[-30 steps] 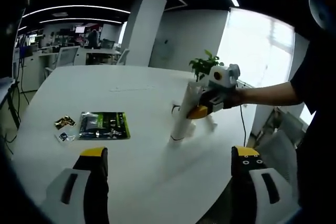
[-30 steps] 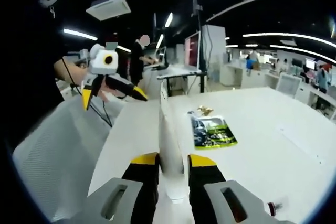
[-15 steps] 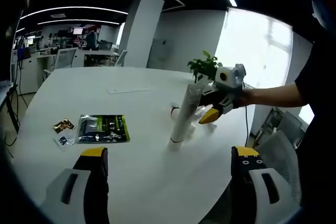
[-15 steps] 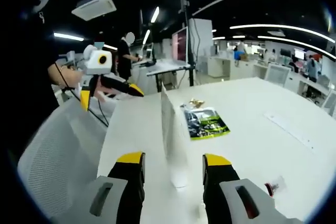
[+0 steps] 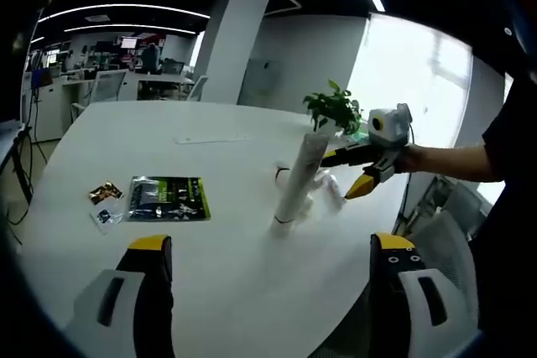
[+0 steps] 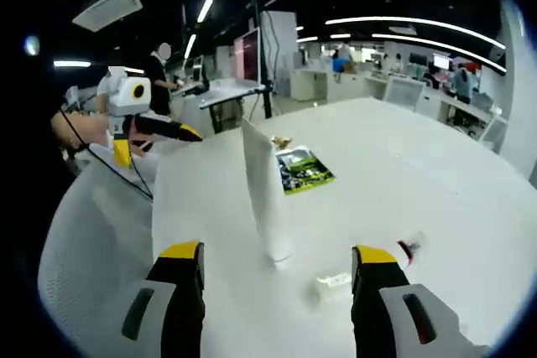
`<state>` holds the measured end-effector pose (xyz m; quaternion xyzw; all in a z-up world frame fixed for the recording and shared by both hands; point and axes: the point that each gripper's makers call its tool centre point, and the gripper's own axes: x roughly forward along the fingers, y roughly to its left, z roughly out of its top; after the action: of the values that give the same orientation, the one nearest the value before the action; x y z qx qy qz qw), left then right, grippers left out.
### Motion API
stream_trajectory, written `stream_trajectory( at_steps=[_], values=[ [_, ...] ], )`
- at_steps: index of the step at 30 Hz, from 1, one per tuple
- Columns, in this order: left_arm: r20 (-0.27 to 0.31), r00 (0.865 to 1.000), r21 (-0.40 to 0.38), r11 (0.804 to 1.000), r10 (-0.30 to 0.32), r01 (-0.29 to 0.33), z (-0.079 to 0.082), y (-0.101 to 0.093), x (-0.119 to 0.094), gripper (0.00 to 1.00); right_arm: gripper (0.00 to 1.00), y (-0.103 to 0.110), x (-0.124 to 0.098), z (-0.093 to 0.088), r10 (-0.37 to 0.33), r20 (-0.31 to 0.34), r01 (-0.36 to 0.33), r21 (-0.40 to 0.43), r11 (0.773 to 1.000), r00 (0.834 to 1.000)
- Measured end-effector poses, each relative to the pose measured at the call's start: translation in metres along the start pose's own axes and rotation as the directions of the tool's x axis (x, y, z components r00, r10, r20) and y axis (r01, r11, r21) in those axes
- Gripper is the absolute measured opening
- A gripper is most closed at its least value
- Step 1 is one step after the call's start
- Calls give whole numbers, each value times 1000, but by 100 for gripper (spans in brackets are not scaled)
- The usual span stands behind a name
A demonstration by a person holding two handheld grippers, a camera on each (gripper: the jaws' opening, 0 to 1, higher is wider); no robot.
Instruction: Arrange the skincare products in the storage area until every visible bottle or jar stands upright without overlapping.
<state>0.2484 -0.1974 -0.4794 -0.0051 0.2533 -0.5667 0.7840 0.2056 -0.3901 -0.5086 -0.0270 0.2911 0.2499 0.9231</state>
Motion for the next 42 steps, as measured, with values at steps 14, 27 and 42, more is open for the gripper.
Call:
stream_trajectory(
  at_steps=[14,27,42],
  values=[
    [-37,999,-4,1000,-17,17,-1,-4,-12,91,93,20,-27,4,-97,50,91,104,990,994],
    [-37,999,-15,1000,-2,1,-7,2,-28,97,99,34,-50,-6,-182,41,175,133,976,982],
    [-42,999,-23,999,22,-23,-12,1,-43,99,99,36,-83,-32,-283,76,252,279,927,956]
  ],
)
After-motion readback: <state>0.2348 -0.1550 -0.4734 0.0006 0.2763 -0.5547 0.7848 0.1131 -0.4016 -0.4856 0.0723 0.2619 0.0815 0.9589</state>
